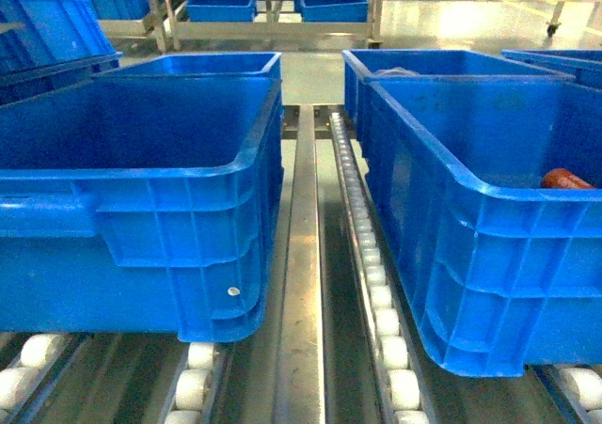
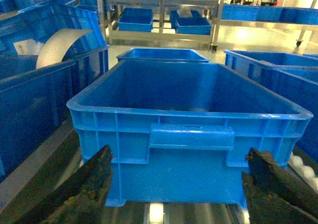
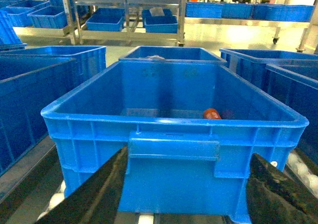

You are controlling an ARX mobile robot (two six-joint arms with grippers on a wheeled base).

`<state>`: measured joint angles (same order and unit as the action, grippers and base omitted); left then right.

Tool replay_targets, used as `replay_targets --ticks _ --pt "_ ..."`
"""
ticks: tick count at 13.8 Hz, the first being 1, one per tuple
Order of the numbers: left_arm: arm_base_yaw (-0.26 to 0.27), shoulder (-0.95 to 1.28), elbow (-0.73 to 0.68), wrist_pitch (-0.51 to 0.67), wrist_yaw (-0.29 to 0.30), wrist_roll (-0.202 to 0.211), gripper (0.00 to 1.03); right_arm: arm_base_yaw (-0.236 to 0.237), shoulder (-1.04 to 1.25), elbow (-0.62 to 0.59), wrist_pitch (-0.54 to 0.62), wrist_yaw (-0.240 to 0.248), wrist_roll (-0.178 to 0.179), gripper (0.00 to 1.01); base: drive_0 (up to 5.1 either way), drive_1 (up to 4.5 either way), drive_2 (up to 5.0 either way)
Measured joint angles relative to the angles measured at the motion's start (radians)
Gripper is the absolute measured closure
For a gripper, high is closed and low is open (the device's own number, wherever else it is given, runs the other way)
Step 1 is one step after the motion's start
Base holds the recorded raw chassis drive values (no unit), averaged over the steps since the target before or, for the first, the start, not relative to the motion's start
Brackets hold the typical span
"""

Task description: Sort blue parts and orange caps into right shelf containers

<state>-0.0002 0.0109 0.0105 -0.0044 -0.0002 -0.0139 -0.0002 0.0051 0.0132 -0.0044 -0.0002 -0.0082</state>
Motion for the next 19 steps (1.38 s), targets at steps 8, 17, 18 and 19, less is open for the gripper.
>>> replay_targets --ticks 8,17,18,19 --pt "0.000 0.000 0.000 0.000 0.000 0.003 0.05 0.000 0.000 0.000 0.000 0.000 0.001 0.03 0.0 0.00 0.0" --pt "0.000 0.000 0.000 0.000 0.000 0.003 0.05 0.000 0.000 0.000 0.000 0.000 0.000 0.03 0.0 0.00 0.0" --pt "0.000 0.000 0.000 0.000 0.000 0.003 0.05 0.000 0.000 0.000 0.000 0.000 0.000 0.03 0.0 0.00 0.0" --pt "0.000 0.000 0.000 0.000 0.000 0.003 0.05 0.000 0.000 0.000 0.000 0.000 0.000 0.03 0.0 0.00 0.0"
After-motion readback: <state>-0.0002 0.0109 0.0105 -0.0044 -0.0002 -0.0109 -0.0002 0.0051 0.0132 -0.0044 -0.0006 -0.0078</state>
